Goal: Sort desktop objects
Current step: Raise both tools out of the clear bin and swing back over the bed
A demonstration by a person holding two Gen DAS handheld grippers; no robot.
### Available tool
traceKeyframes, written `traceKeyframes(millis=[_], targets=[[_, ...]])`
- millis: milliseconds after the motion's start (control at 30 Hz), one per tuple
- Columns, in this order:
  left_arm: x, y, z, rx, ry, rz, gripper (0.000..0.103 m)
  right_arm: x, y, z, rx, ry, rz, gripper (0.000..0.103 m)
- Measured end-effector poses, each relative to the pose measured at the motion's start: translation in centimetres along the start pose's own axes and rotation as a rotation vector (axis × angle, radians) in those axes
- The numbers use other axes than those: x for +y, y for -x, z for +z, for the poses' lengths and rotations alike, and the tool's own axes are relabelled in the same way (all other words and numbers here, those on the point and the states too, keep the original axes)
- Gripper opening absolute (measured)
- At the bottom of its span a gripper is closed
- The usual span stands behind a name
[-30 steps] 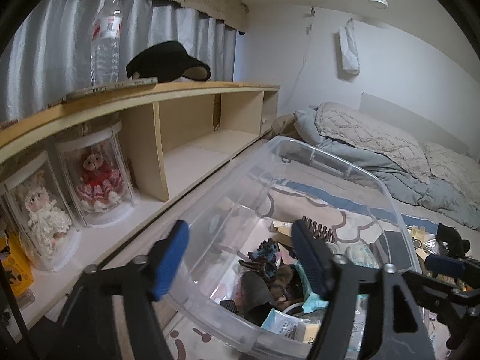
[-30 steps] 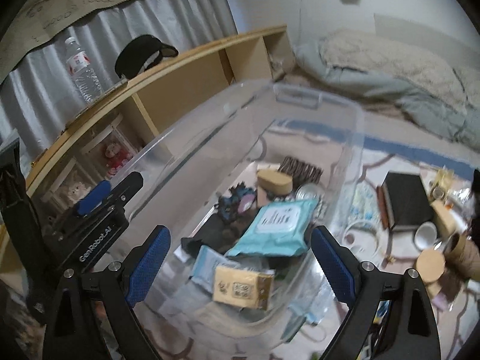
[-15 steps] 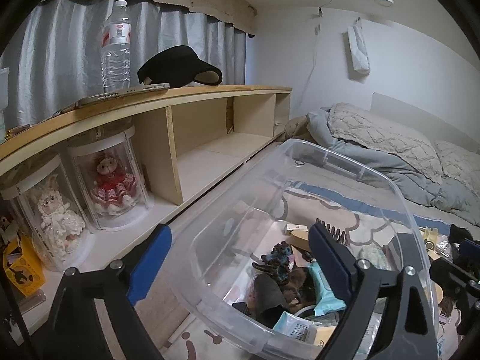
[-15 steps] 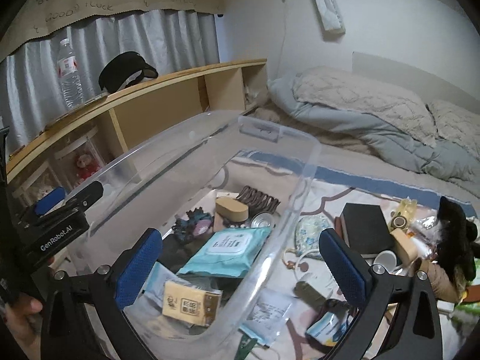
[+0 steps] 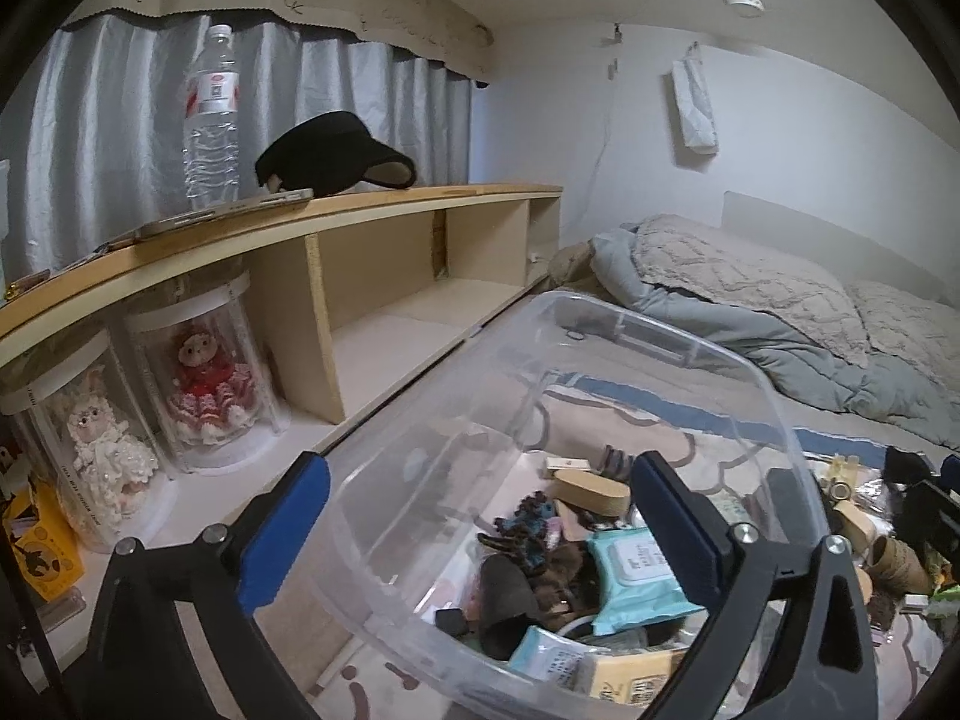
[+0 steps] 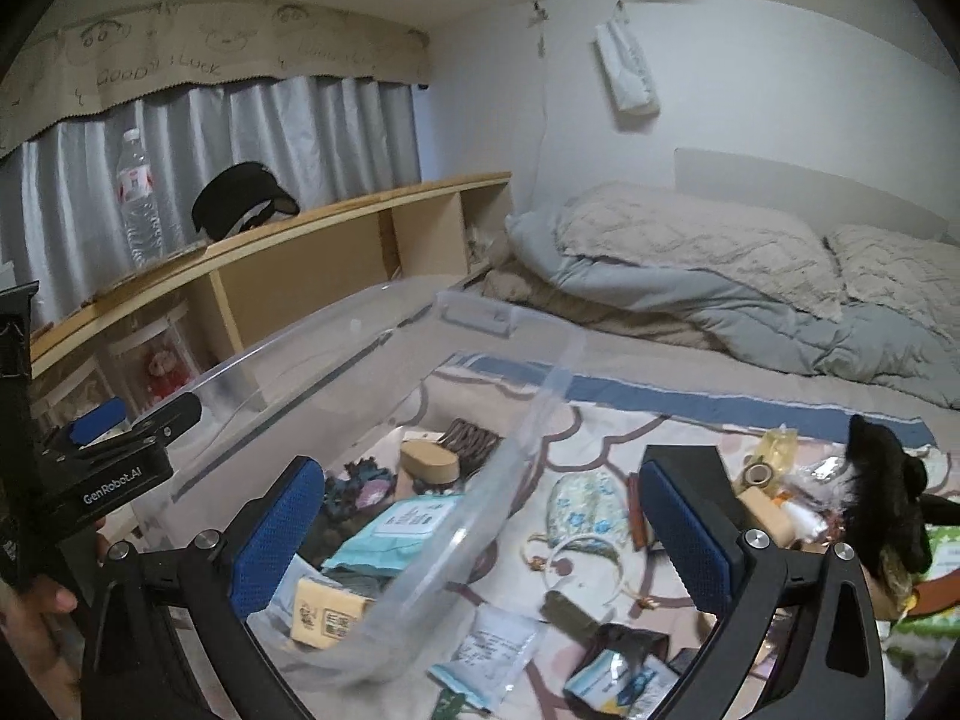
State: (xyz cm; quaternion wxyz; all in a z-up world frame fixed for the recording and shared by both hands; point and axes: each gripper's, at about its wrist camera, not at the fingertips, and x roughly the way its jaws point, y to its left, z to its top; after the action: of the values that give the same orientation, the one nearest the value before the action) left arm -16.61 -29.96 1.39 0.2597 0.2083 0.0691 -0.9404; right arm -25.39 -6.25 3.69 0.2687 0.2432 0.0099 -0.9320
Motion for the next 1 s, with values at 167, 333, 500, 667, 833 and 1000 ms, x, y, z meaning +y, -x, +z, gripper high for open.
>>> traceKeyframes(millis=[167,333,500,667,833,1000], targets=[[-1.5,0.8,0.2,-0.015,-0.019,-0.033,0.103,-2.1,1.7,-0.6,-0.015,0.011,-0.071,0.103],[-3.1,1.7,0.1,-0.024,-0.042,-0.075,0.103,-4.2,3.5,-1.2,-0.025,0.003,-0.128,0.103],[-4.9,2.7,0.1,-0.031,-0.044,-0.132,0.103,-6.9,5.8,-2.2,-0.034,-0.016,-0.179,0.103],[-6.8,3.7,-0.1,-0.027,-0.054,-0.177,0.103,-9.0,7.5,-3.0,-0.044,-0.023,-0.226,0.103],[-9.2,4.8,-0.7,-0.033,-0.078,-0.227,0.103,-11.0,9.0,-4.2,-0.052,-0.026,-0.274,0.103],[-11.4,5.8,-1.4,-0.047,-0.096,-0.262,0.103,-12.9,10.2,-5.2,-0.063,-0.046,-0.298,0.103]])
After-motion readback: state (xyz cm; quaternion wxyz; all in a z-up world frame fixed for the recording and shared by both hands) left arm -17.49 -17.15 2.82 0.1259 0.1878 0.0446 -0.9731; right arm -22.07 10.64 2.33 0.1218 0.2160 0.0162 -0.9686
